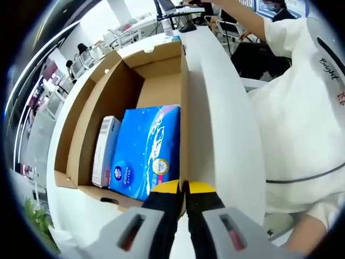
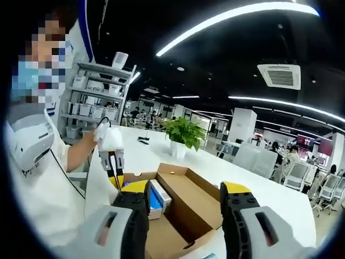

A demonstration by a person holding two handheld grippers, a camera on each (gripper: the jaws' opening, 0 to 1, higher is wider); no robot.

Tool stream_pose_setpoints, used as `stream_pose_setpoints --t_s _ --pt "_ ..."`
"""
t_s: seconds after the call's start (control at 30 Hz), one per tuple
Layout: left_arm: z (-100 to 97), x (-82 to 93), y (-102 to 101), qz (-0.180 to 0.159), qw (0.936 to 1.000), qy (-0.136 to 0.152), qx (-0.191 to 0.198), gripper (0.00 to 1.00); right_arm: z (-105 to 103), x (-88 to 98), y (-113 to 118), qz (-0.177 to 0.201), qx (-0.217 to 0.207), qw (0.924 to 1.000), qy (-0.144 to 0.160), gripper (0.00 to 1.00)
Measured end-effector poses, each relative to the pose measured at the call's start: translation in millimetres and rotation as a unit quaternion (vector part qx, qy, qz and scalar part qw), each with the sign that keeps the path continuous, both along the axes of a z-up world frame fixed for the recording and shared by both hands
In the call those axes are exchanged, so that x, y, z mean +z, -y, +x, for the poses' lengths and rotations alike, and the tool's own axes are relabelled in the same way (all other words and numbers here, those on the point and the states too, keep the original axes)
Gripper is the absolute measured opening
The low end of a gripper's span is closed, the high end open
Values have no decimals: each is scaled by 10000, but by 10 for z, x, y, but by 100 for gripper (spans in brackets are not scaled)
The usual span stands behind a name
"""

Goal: Operate the shoe box by opening the lid, removing the specified soft item, and placing it in the target area until the item is outside and the box remains undamaged.

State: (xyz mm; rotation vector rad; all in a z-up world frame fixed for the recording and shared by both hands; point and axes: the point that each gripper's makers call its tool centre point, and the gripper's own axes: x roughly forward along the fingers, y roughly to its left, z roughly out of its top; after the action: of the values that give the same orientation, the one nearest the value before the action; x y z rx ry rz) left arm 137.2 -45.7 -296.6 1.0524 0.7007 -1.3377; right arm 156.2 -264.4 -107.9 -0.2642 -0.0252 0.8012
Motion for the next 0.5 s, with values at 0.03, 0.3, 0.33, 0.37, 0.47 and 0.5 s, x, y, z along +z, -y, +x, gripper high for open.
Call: stream_pose_setpoints --t_s 0.03,0.3,0.33,0.37,0.47,0.5 --pt "0 -1 1 8 10000 8 -8 3 2 3 -4 -10 3 10000 22 54" --pt "5 -4 7 2 10000 -2 3 3 86 -55 -112 -407 -20 9991 107 48" --pt "5 -4 7 0 10000 0 3 3 94 -67 -134 -562 -11 9983 181 46" --pt "5 -4 8 -5 10000 -1 4 3 108 -78 -137 -640 -51 9978 190 44" --pt "7 -4 8 -9 10000 9 -9 3 111 -89 -204 -604 62 9981 139 44" --pt "8 -4 8 -10 10000 8 -8 3 113 -98 -219 -578 83 9983 80 44"
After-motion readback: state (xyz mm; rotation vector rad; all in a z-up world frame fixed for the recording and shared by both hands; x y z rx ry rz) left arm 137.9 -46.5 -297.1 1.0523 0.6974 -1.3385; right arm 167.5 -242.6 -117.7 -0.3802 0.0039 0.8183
